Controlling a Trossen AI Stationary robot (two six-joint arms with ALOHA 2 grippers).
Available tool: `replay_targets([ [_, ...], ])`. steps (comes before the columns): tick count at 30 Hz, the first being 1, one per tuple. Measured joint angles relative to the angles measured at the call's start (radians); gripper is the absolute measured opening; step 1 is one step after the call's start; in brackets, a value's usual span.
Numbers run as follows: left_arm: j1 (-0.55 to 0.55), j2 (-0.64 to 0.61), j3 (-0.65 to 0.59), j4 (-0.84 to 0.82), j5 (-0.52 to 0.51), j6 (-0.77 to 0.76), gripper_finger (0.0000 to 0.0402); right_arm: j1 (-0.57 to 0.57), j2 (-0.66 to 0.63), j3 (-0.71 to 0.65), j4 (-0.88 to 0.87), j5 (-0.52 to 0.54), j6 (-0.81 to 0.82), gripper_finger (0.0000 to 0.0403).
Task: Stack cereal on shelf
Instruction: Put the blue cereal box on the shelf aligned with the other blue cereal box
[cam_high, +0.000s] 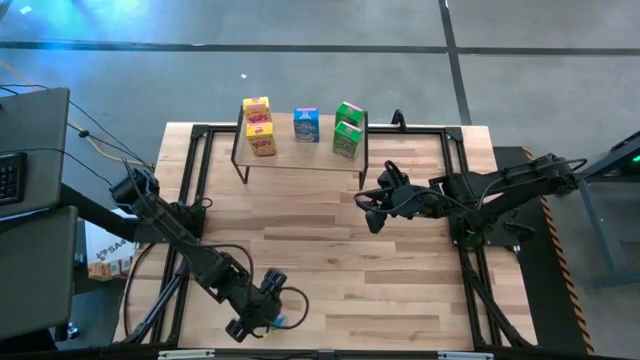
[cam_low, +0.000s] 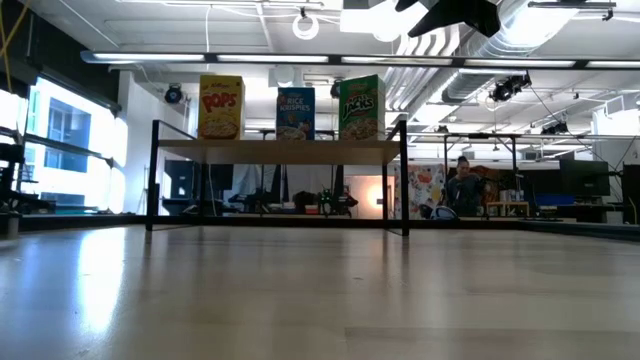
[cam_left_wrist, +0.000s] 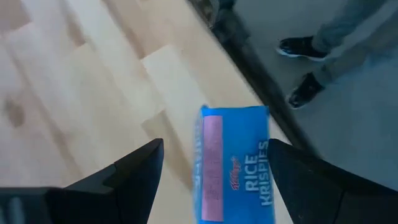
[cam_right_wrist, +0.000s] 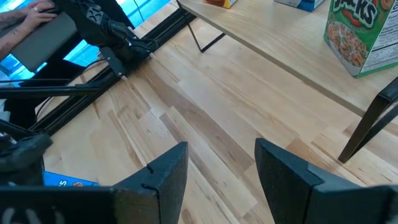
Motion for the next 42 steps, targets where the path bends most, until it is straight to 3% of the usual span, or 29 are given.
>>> replay_targets([
  [10,-0.009,-0.004,-0.087,0.117,0.033,-0.04,0.0277,0.0,0.0,0.0,0.0,0.0,0.0,0.0179],
  [24,0.03,0.0,-0.101,0.099,0.008,0.011,0.0277,0.0,0.0,0.0,0.0,0.009,0.018,0.0179],
  [27,0.045,-0.006,-0.1,0.034,-0.069,0.014,0.0277,0.0,0.0,0.0,0.0,0.01,0.026,0.0179],
  [29,0.066,-0.014,-0.1,-0.003,-0.09,-0.04,0.0277,0.0,0.008,0.001,0.0,0.023,0.078,0.0179],
  [33,0.089,-0.067,-0.186,0.095,-0.079,-0.127,0.027,-0.004,0.075,0.002,0.001,-0.02,0.131,0.0165],
  [37,0.107,-0.138,-0.337,0.346,-0.143,-0.291,0.022,-0.002,0.2,0.002,0.027,-0.171,0.177,0.0101],
  [40,0.115,-0.175,-0.439,0.49,-0.26,-0.391,0.0141,0.009,0.328,0.002,0.127,-0.298,0.169,0.0022],
  [42,0.114,-0.178,-0.488,0.599,-0.29,-0.444,0.0071,0.009,0.408,0.002,0.25,-0.366,0.151,0.0015],
])
